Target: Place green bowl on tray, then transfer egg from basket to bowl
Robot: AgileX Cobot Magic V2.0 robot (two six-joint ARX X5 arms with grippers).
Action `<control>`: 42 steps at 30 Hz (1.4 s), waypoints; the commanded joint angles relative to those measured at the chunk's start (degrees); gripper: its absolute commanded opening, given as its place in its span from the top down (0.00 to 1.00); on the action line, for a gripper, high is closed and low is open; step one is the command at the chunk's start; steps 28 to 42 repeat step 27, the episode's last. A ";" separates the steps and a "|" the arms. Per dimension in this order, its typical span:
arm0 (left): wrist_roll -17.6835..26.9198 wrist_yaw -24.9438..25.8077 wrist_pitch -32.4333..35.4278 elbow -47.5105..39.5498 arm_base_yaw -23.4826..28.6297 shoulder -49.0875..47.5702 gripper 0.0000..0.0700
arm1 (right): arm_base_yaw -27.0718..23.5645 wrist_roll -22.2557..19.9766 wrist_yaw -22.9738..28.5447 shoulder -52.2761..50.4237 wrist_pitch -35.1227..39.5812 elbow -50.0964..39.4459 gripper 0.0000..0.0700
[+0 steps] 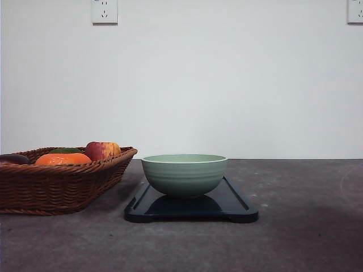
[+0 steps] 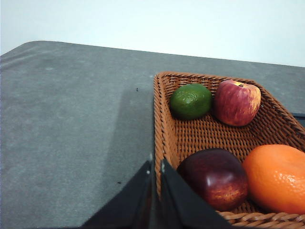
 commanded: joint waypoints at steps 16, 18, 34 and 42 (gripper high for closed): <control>0.04 -0.34 0.61 -1.14 0.11 -0.09 0.97 | -0.11 0.81 0.20 0.00 0.49 -0.26 0.98; 0.04 -0.35 0.61 -1.14 0.11 -0.09 0.97 | -0.11 0.81 0.19 0.00 0.48 -0.26 0.98; 0.04 -0.33 0.61 -1.14 0.11 -0.09 0.97 | -0.11 0.81 0.19 0.00 0.49 -0.26 0.98; 0.04 -0.33 0.61 -1.14 0.11 -0.09 0.97 | -0.11 0.81 0.19 0.00 0.49 -0.26 0.98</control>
